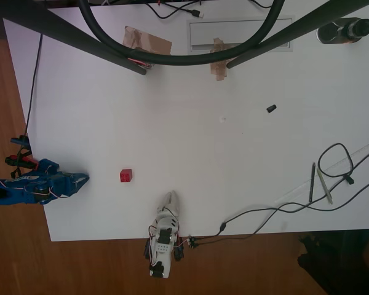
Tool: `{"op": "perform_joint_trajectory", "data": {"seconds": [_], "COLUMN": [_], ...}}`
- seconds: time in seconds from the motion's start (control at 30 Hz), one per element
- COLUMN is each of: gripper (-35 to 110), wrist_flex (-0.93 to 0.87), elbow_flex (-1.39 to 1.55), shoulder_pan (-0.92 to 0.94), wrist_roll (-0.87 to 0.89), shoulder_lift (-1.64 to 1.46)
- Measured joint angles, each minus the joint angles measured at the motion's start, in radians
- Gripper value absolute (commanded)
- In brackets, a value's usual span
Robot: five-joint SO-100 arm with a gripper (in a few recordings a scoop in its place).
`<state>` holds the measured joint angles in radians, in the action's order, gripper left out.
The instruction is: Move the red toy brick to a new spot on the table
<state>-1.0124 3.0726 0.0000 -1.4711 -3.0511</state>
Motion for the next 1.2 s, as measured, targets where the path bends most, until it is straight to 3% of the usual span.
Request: {"op": "perform_joint_trajectory", "data": {"seconds": [0.23,0.57,0.9,1.2], "gripper": [4,19,27,28], "wrist_flex": [0.175,0.244,0.402,0.712], "elbow_flex": [-0.388,-0.890,-0.914,-0.718], "shoulder_pan": [-0.035,-0.058,-0.058,-0.002], "wrist_roll": [0.032,0.117,0.155,0.051], "shoulder_lift": [0.526,1.028,1.117,1.134]}}
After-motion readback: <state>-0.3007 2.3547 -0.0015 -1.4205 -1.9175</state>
